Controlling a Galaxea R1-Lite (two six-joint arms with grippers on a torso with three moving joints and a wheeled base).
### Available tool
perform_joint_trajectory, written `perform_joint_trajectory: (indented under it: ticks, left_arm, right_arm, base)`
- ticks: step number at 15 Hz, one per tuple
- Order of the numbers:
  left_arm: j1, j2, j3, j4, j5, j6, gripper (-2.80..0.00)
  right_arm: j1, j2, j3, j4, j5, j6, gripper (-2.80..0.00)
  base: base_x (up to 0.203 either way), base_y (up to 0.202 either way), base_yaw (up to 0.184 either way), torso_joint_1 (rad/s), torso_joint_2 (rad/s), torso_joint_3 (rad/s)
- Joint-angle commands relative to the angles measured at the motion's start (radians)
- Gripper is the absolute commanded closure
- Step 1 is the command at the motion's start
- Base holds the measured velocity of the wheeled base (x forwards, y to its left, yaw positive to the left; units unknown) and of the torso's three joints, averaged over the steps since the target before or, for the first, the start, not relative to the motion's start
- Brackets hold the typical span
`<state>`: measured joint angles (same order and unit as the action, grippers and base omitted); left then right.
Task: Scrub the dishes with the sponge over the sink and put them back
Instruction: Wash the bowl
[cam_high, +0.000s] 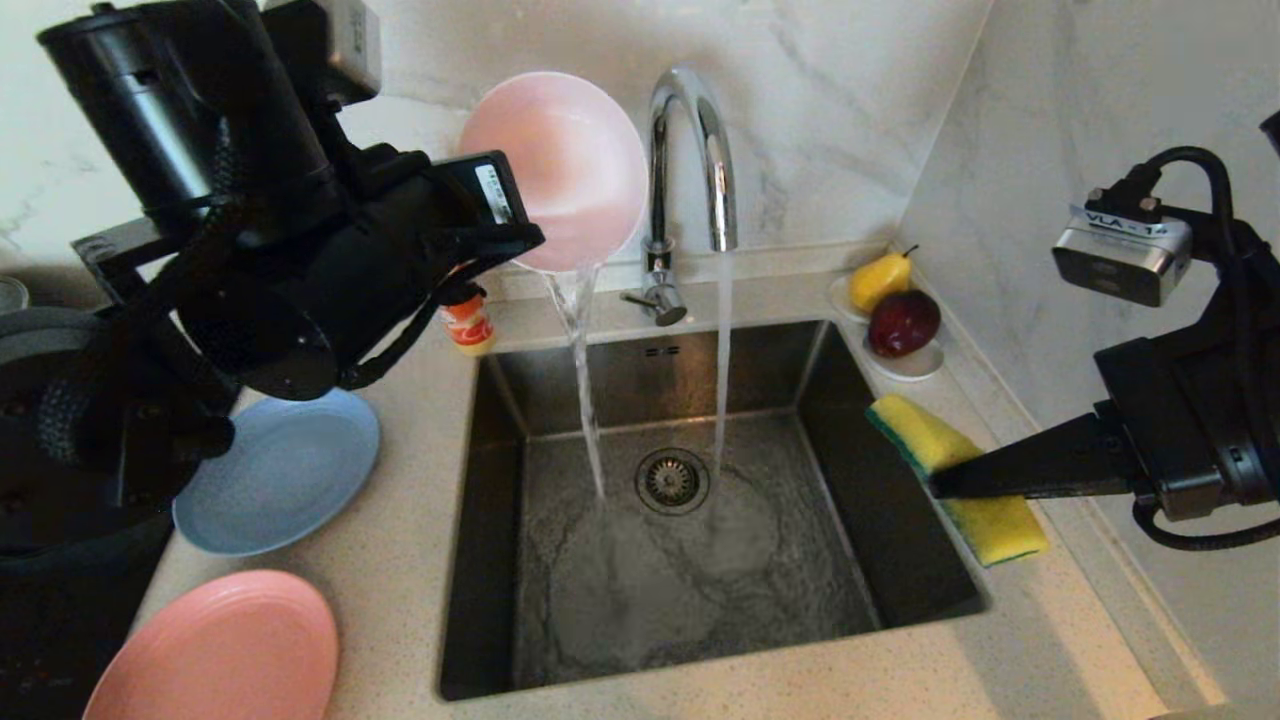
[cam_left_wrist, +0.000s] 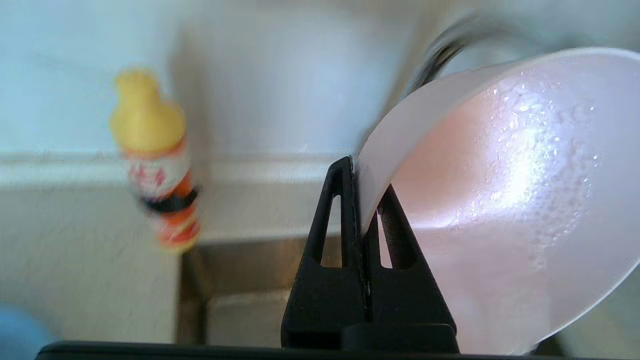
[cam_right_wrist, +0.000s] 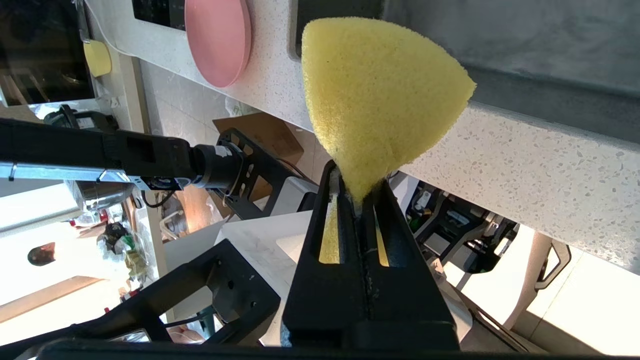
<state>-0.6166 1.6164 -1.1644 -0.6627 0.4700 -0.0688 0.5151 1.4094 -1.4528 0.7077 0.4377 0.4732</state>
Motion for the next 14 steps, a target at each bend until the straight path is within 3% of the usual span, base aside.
perform_joint_trajectory:
  ticks: [1,3,11,13,14]
  left_arm:
    - [0.001,-0.038,0.02,-0.029,-0.026,0.012,0.0]
    - [0.0,-0.076,0.04,-0.043,-0.048,0.056,0.0]
    - [0.001,-0.079,0.067,-0.046,-0.066,0.047,0.0]
    - [-0.001,-0.079,0.179,0.064,-0.09,-0.009,0.0]
    - [-0.001,-0.086,0.207,0.183,-0.117,-0.039,0.0]
  right_arm:
    - [0.001,0.002,-0.003,0.004,0.003,0.002,0.0]
    - [0.002,0.005,-0.006,0.004,0.003,0.002,0.0]
    - [0.01,-0.001,-0.01,0.004,0.004,0.001,0.0]
    - [0.026,0.005,-0.008,-0.016,0.003,0.002,0.0]
    - [0.039,0.009,-0.006,-0.047,0.003,0.002,0.0]
  base:
    - [0.0,0.0,0.0,0.0,0.0,0.0]
    - [0.0,0.0,0.0,0.0,0.0,0.0]
    - [0.0,0.0,0.0,0.0,0.0,0.0]
    - [0.0,0.0,0.0,0.0,0.0,0.0]
    - [0.0,0.0,0.0,0.0,0.0,0.0]
